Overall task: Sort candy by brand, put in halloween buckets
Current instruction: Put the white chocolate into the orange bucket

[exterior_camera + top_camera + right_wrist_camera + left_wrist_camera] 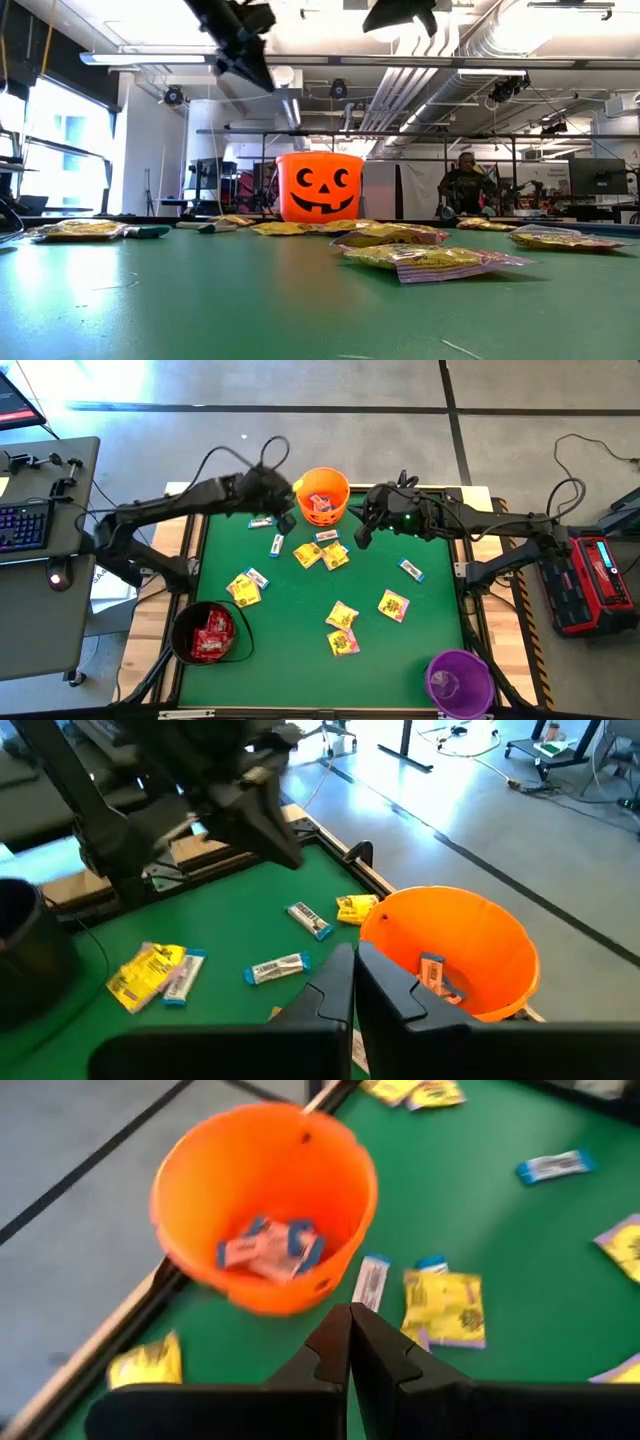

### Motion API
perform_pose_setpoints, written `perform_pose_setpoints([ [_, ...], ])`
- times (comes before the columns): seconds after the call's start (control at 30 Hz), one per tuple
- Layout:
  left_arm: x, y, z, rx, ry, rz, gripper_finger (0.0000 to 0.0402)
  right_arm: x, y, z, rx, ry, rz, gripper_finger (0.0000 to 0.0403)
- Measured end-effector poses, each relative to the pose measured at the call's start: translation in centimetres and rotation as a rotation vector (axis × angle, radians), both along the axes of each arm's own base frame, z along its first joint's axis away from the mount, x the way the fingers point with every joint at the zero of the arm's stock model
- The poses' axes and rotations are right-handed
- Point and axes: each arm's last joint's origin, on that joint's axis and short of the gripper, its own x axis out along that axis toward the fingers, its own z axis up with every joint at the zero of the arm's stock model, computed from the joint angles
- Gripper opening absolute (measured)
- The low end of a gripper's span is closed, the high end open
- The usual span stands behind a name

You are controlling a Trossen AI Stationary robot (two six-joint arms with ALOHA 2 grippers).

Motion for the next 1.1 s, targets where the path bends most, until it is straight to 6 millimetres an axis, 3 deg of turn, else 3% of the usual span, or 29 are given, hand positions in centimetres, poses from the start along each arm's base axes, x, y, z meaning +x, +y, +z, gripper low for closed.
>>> perform_pose_setpoints([
  [0.33,-1.6,-6.0,-4.6,-0.103,-0.014,0.279,0.0000,-0.2,-0.8,-1.9,-0.032,0.138,0.062,0.0000],
  [0.57,-2.5,-8.1,-8.3,-0.201,-0.007,0.418,0.0000,-0.4,-1.0,-4.4,0.023,0.201,0.086,0.0000],
  [0.8,-3.3,-8.5,-11.4,-0.269,0.034,0.422,0.0000,-0.4,-1.2,-4.9,0.078,0.172,-0.008,0.0000],
  [0.93,-3.4,-7.8,-12.3,-0.351,0.021,0.422,0.0006,-0.3,-1.4,-4.7,0.086,0.130,-0.058,0.0000],
  [1.1,-3.4,-5.7,-12.7,-0.444,-0.003,0.447,0.0044,-0.4,-2.1,-4.4,0.105,0.093,-0.057,0.0000],
])
